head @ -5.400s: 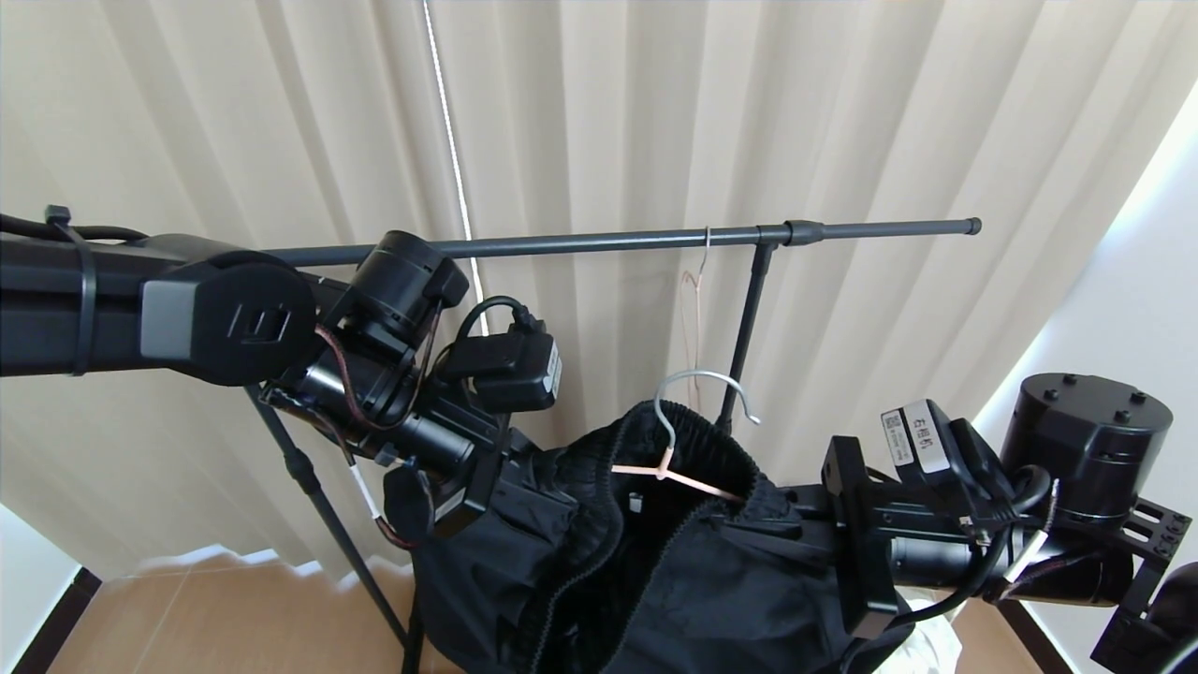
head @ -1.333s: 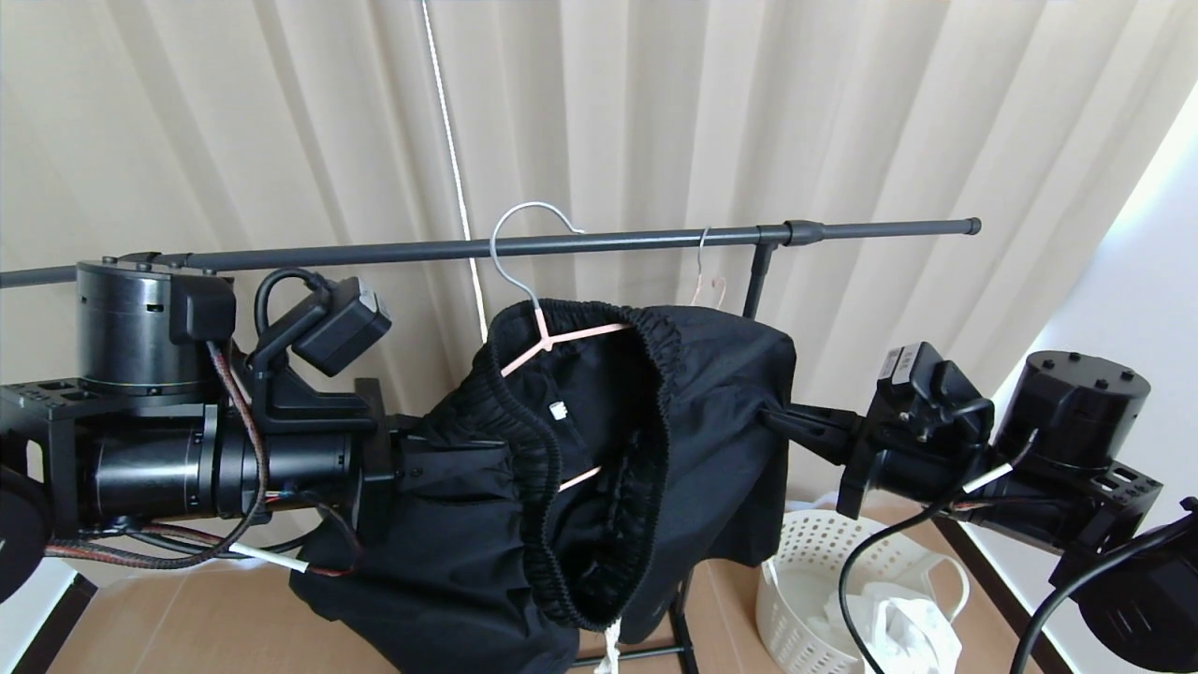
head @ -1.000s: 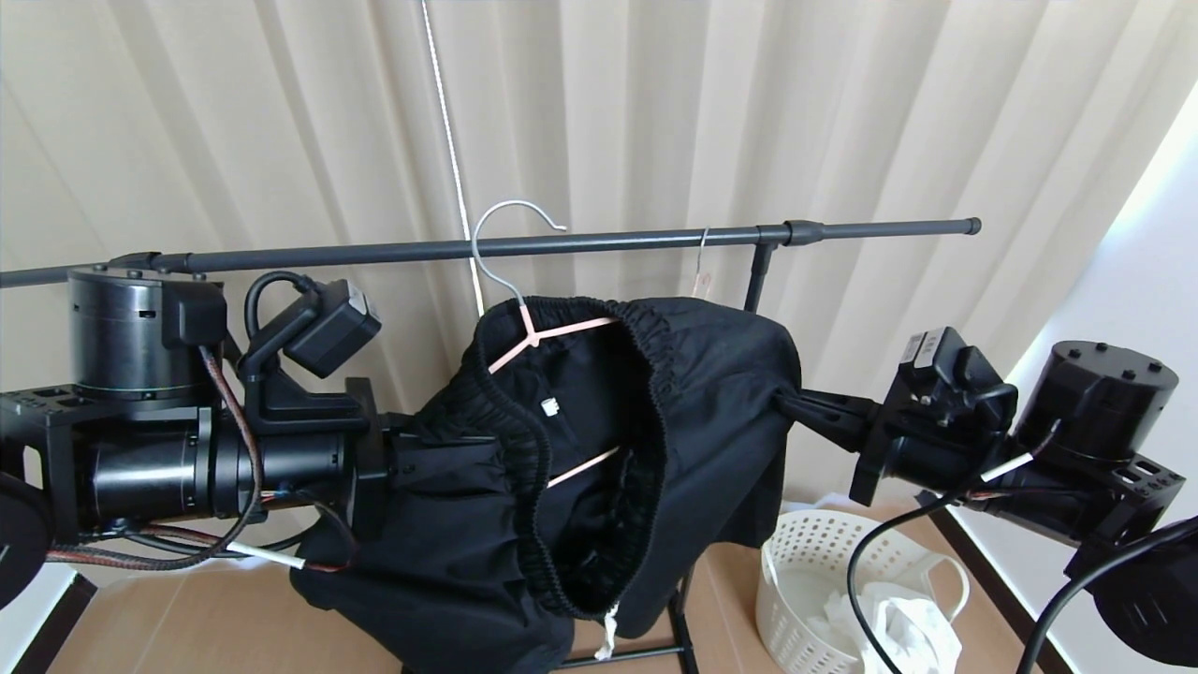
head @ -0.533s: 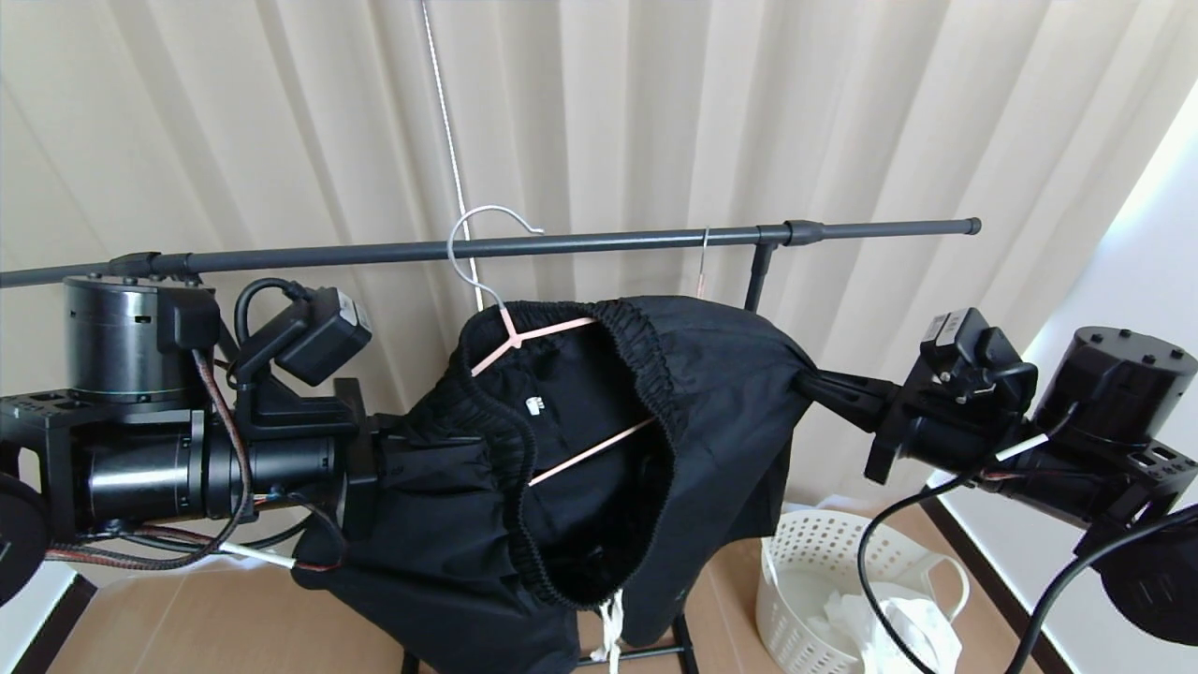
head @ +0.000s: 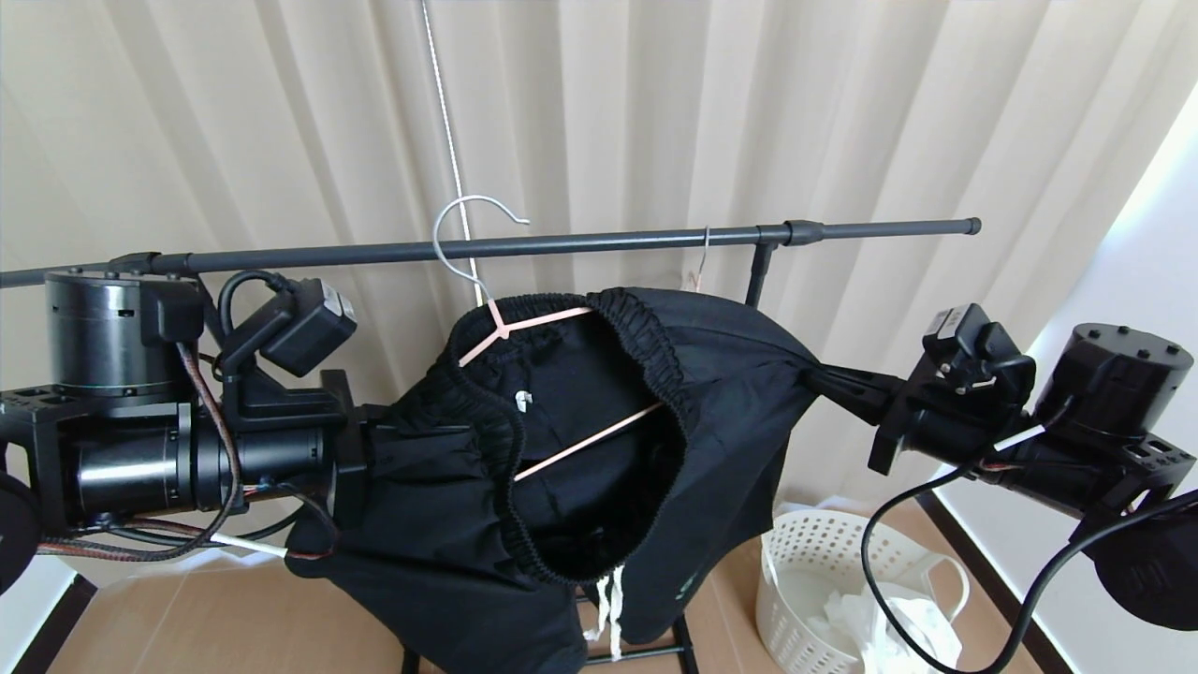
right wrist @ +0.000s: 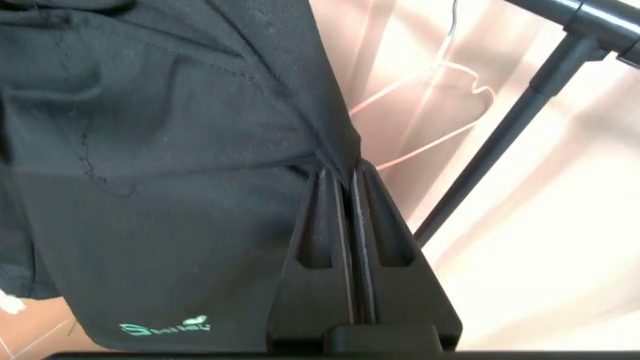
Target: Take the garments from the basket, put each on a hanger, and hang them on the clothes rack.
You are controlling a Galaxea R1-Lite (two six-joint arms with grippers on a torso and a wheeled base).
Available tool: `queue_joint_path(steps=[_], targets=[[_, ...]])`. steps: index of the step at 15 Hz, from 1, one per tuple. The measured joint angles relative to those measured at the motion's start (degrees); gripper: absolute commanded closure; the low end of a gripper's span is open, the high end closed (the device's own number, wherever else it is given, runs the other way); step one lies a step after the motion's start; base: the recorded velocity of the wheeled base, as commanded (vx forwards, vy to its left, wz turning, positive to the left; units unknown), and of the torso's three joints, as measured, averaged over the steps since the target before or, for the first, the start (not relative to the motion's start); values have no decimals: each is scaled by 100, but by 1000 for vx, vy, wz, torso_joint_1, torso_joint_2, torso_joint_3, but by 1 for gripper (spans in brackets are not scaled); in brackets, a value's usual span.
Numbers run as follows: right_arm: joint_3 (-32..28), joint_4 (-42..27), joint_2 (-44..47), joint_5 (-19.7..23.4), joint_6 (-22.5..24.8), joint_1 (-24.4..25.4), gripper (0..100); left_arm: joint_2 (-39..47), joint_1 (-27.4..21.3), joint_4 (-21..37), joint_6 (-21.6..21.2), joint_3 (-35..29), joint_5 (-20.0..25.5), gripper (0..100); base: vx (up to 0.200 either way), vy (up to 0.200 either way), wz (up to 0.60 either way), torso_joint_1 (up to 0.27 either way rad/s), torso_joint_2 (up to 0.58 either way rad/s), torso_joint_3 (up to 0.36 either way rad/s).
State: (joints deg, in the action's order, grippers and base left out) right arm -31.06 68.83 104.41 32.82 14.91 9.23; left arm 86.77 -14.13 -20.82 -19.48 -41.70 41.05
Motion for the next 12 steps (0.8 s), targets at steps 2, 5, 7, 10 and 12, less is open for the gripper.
queue_joint_path(steps=[2,5,7,10,12], targets=[[-18,0,55,-4,0,-17,100,-6,24,-9,2,1,6,100,0,0,0,0,0,0],[-46,4,145,-9,2,-28,100,-17,38,-6,7,4,4,100,0,0,0,0,0,0],[-46,4,173,-17,6,-28,100,-17,71,-9,13,4,9,100,0,0,0,0,0,0],[-20,0,190,-35,15,-28,100,-15,115,-6,20,-22,11,100,0,0,0,0,0,0],[6,-2,199,-41,26,-17,100,-11,140,-6,22,-30,11,100,0,0,0,0,0,0]])
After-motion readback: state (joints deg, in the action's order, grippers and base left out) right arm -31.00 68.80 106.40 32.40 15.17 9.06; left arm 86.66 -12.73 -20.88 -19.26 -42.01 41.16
